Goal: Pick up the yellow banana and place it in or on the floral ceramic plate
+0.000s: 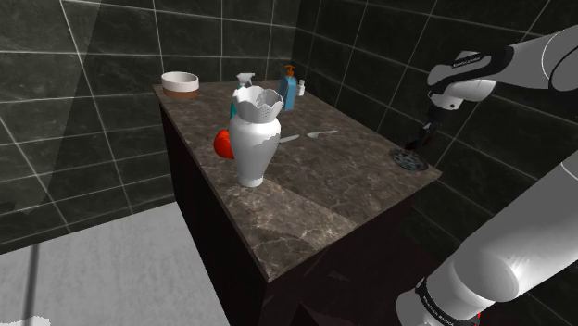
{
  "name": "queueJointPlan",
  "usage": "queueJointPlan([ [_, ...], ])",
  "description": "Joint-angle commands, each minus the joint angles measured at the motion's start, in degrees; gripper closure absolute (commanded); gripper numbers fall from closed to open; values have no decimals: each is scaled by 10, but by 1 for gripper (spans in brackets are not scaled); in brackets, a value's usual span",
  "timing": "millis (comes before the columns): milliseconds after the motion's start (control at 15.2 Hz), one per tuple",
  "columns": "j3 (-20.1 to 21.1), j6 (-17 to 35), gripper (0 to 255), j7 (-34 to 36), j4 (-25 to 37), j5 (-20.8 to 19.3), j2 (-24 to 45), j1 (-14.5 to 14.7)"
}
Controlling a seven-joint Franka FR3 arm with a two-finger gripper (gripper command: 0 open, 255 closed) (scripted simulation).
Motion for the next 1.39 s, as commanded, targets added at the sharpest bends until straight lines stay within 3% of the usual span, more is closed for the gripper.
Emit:
queueJointPlan([
  [0, -2, 15, 255, -5, -8, 6, 8, 0],
  [660, -7, 94, 255, -32, -54, 42, 54, -3],
  [1188, -7, 94, 255, -32, -54, 42, 54, -3],
  [1254, -7, 94, 0, -32, -53, 43, 55, -3],
  [1320, -7, 94, 0, -32, -52, 44, 56, -3],
])
